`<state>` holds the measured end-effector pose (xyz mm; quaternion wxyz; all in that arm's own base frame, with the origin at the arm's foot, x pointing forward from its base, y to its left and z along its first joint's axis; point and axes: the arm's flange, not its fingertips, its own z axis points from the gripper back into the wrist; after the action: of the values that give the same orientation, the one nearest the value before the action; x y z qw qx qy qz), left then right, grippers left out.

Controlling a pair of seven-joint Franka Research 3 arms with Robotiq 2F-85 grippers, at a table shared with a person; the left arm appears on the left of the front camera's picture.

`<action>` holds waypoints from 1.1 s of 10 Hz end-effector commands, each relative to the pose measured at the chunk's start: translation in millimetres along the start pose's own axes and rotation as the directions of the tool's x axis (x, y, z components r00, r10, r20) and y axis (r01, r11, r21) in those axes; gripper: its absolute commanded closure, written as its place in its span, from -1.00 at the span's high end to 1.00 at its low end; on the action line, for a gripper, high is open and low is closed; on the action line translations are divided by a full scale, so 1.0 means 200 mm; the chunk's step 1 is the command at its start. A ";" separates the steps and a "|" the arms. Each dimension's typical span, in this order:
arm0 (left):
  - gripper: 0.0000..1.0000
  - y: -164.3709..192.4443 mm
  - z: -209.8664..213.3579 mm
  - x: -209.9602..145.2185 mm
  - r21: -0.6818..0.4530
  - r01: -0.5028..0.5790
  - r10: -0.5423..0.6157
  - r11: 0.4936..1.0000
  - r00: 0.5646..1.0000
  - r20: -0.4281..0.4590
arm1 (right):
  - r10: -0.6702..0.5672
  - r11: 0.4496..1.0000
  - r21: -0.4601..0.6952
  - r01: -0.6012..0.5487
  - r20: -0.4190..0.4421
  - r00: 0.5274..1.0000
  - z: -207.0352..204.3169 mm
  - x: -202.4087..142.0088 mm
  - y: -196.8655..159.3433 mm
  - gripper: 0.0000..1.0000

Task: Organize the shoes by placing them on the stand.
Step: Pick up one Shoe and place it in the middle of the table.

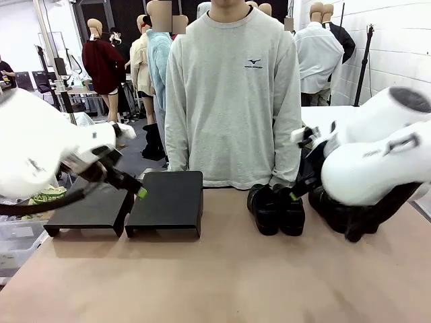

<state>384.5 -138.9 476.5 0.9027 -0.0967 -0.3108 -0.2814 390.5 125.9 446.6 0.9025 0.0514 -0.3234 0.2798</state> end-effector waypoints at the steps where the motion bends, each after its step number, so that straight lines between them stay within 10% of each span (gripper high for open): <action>1: 1.00 0.19 0.20 -0.02 -0.044 -0.011 0.011 0.999 1.000 0.000 | -0.062 0.995 0.077 0.060 0.032 0.998 0.27 -0.16 -0.25 1.00; 6: 1.00 0.35 0.50 -0.03 -0.127 -0.052 0.047 0.990 0.998 -0.047 | -0.158 0.968 0.224 0.117 0.175 0.972 0.62 -0.39 -0.52 1.00; 11: 1.00 0.43 0.68 -0.09 -0.114 -0.058 0.059 0.992 0.998 0.004 | -0.170 0.954 0.275 0.123 0.153 0.973 0.56 -0.41 -0.60 1.00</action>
<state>356.2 -18.6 573.2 0.9091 -0.1400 -0.2907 -0.2635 345.4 -48.5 514.8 0.8787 0.2035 -0.3624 0.2347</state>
